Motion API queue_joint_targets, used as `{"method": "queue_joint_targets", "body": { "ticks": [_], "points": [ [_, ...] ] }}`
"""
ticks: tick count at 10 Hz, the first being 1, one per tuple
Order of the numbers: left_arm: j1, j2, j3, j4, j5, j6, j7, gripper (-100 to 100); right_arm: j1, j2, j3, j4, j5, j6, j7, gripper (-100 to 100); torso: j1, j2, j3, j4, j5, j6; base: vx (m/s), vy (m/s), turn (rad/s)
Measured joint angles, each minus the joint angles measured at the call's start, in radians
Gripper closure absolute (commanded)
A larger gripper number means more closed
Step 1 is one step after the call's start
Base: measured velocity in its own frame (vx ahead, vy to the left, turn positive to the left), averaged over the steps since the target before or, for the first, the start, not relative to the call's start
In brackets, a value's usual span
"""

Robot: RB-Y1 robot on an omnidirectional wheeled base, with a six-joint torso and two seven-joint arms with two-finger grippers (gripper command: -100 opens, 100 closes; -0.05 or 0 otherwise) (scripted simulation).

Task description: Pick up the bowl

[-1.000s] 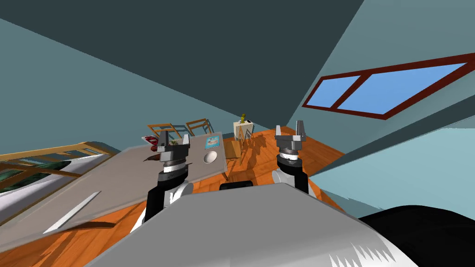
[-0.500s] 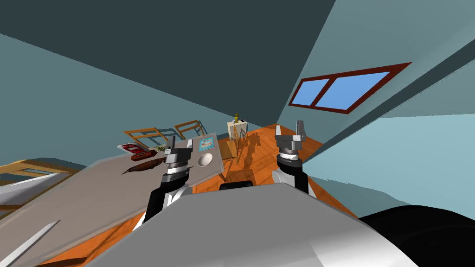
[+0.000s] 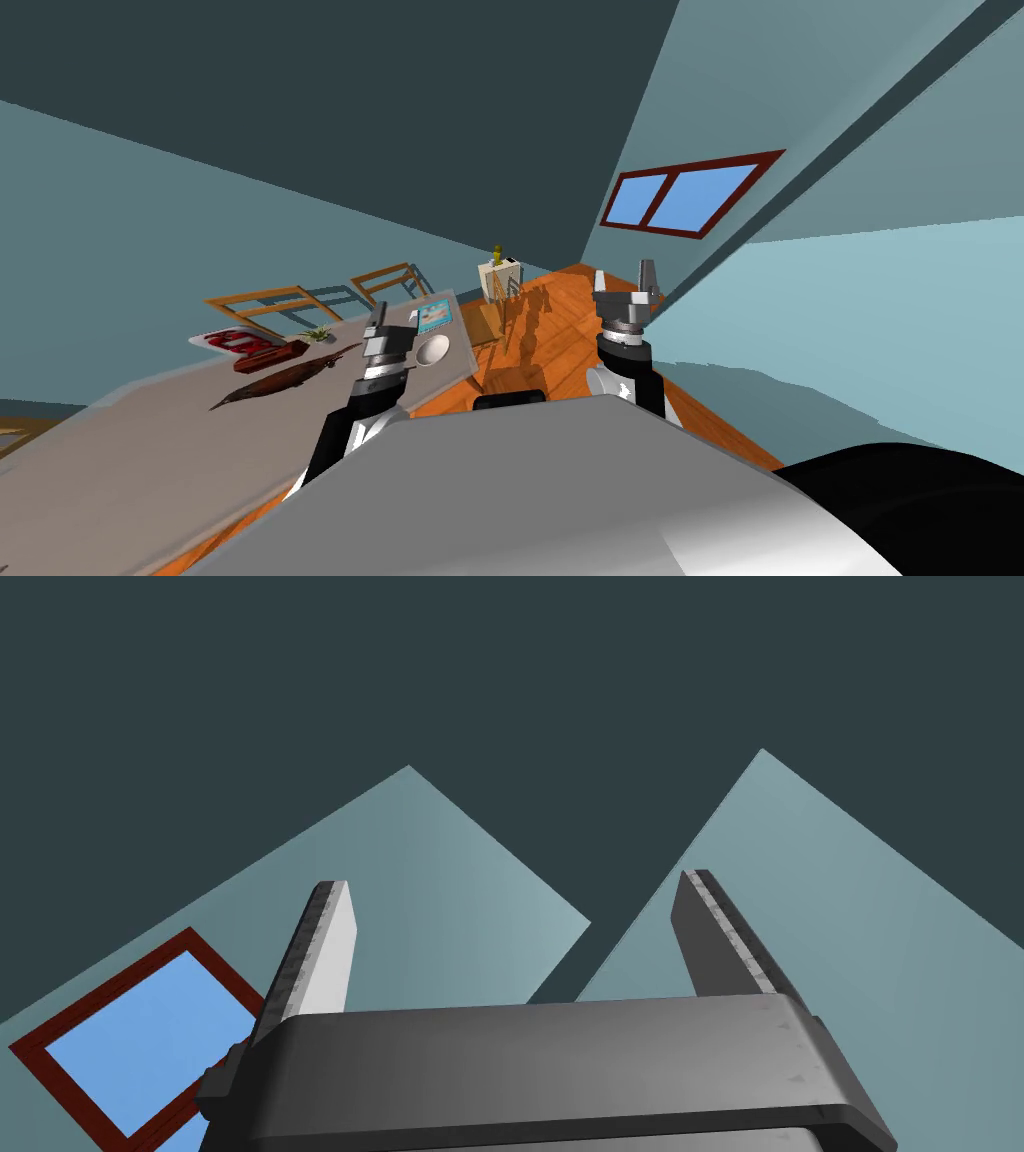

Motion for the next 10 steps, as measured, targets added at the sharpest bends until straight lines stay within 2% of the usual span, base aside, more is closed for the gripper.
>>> {"method": "queue_joint_targets", "body": {
  "ticks": [4, 5, 6, 7, 8, 9, 10],
  "points": [
    [0.022, 0.064, -0.023, 0.061, 0.127, 0.027, -0.034, -100, 0.0, 0.0, 0.0, 0.0, 0.0, 0.0, 0.0, 0, 0.001, 0.002, 0.001, 0.0, 0.0, 0.0, -0.045, 0.017, -0.289],
    [0.027, 0.09, -0.033, 0.095, 0.159, 0.027, -0.04, -100, 0.0, 0.0, 0.0, 0.0, 0.0, 0.0, 0.0, 0, 0.001, 0.002, 0.001, 0.0, 0.0, 0.001, -0.044, 0.023, -0.185],
    [0.033, 0.097, -0.042, 0.105, 0.19, 0.031, -0.05, -100, 0.0, 0.0, 0.0, 0.0, 0.0, 0.0, 0.0, 0, 0.001, 0.001, 0.001, 0.0, 0.0, 0.0, -0.023, 0.013, 0.034],
    [0.037, 0.101, -0.044, 0.107, 0.214, 0.032, -0.053, -100, 0.0, 0.0, 0.0, 0.0, 0.0, 0.0, 0.0, 0, 0.001, 0.0, 0.0, 0.0, 0.0, 0.0, -0.036, 0.002, -0.33],
    [0.056, 0.129, -0.054, 0.129, 0.241, 0.027, -0.054, -100, 0.0, 0.0, 0.0, 0.0, 0.0, 0.0, 0.0, 0, 0.0, 0.001, 0.0, 0.0, 0.0, 0.001, -0.045, 0.018, -0.238],
    [0.056, 0.135, -0.058, 0.141, 0.272, 0.033, -0.062, -100, 0.0, 0.0, 0.0, 0.0, 0.0, 0.0, 0.0, 0, 0.001, 0.001, 0.001, 0.0, 0.0, 0.0, -0.023, 0.015, -0.003],
    [0.054, 0.137, -0.058, 0.144, 0.293, 0.04, -0.067, -100, 0.0, 0.0, 0.0, 0.0, 0.0, 0.0, 0.0, 0, 0.001, 0.0, 0.0, 0.0, 0.0, 0.0, -0.033, 0.011, -0.387]
  ]
}}
